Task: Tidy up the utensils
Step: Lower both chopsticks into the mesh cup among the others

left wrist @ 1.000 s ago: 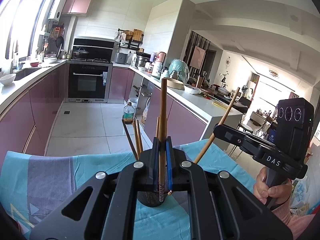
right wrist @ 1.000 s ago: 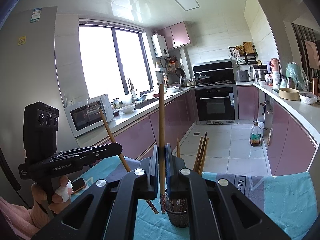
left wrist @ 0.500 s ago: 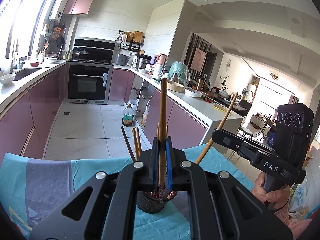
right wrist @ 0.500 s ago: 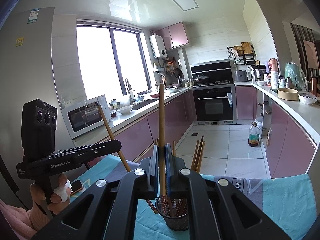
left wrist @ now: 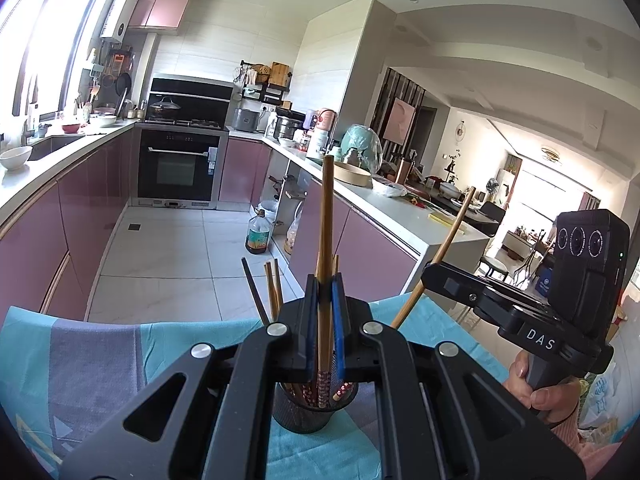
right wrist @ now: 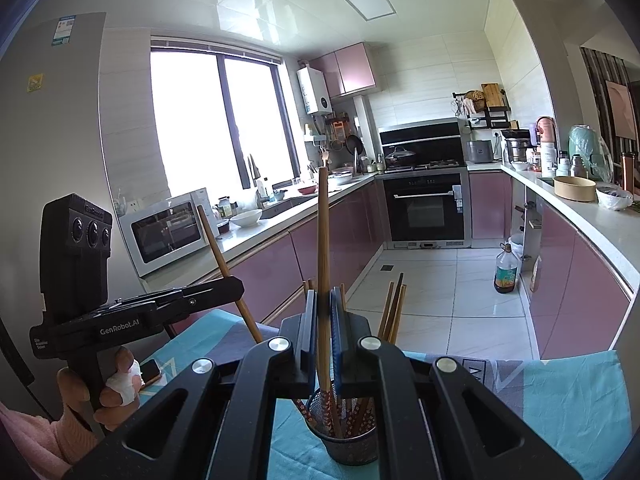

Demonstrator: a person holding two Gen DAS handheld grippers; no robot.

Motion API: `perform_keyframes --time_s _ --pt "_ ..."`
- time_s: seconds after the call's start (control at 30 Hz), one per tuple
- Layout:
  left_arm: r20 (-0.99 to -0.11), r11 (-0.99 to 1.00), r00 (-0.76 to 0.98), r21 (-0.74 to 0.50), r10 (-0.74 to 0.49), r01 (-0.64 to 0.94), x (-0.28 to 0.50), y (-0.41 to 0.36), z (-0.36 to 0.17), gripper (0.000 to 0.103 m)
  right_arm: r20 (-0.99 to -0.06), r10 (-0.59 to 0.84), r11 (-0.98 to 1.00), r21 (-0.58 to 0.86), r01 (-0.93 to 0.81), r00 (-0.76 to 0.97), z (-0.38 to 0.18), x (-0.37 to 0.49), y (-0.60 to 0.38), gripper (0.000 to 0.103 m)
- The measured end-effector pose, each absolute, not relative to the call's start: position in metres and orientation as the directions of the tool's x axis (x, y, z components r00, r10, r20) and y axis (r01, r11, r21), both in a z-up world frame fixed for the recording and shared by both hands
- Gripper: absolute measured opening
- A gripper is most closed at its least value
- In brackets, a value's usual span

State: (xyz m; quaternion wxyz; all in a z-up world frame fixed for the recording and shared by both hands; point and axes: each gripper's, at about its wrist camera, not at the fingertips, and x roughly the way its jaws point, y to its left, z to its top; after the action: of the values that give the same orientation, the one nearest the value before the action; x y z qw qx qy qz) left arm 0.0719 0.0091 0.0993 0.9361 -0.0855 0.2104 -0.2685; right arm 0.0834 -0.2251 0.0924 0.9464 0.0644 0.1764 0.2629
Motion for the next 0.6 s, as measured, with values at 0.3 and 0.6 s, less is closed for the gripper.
perform_keyframes --time_s 0.3,0.6 --pt "-0.354 0.848 0.771 -0.271 -0.529 0.456 0.0767 0.0090 0.1031 0.007 -0.311 0.512 0.858 0.217 -0.465 0.800 0.0884 0.0855 -0.2220 0.005" --pt "-0.363 0.855 0.775 -0.263 -0.517 0.448 0.0788 0.0061 0.1072 0.007 -0.315 0.511 0.859 0.216 -0.464 0.800 0.0874 0.0868 -0.2225 0.005"
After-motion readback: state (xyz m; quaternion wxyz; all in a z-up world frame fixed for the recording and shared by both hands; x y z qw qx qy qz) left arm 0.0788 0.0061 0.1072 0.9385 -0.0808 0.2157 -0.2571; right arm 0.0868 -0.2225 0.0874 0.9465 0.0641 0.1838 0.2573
